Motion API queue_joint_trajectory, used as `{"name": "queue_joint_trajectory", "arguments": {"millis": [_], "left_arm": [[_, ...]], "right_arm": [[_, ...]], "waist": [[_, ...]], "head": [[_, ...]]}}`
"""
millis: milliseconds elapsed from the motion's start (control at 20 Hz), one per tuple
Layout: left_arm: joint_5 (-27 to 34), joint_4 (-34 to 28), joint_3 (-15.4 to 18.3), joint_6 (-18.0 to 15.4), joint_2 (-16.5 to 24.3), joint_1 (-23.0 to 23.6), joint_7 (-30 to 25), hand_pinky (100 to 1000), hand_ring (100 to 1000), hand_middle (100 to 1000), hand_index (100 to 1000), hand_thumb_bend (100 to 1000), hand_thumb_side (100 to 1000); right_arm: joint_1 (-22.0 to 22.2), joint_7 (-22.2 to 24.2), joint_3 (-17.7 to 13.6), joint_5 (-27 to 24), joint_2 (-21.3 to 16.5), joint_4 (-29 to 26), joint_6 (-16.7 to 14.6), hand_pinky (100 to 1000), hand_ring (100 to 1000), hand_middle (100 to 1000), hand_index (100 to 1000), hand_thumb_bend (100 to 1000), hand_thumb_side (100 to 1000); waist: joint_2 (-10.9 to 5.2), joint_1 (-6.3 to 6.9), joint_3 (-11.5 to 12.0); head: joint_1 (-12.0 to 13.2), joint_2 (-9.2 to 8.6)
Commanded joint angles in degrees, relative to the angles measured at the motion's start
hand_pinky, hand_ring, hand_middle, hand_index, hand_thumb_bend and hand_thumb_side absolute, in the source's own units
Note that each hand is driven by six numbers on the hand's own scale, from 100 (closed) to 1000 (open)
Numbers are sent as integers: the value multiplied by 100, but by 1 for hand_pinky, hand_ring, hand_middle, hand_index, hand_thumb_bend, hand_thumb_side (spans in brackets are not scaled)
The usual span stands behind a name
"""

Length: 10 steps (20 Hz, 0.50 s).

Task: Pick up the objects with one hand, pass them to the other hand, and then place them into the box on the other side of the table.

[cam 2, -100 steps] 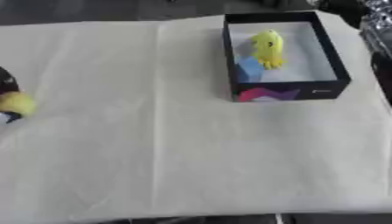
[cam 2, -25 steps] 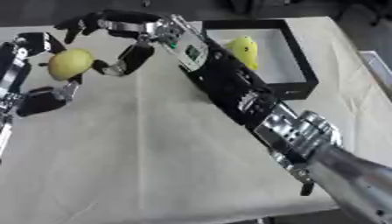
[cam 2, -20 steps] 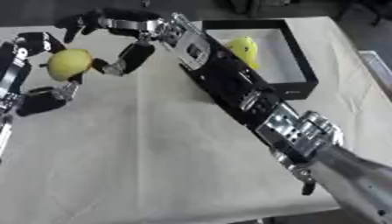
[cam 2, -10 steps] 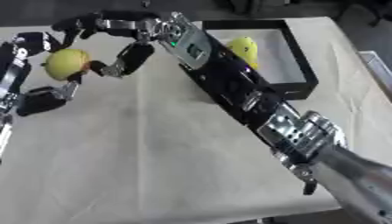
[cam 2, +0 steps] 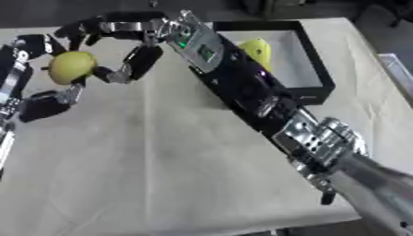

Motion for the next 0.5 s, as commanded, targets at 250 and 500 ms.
{"name": "queue_joint_trajectory", "arguments": {"millis": [250,500], "left_arm": [[62,-51,21,-13,-52,-129,49,685,511,477,525,100,100],[152,-38,18,-70,-100,-137,61,685,511,476,526,100,100]], "right_arm": [[-121,1103,-25,-20,-34,-56,-1095,926,1000,778,1000,100,162],[-119,1096,-11,99,13,39,-1146,923,1000,730,1000,100,161]], "waist": [[-105,17,1],[-101,17,0]], "head": [[-31,-1],[-46,1]]}}
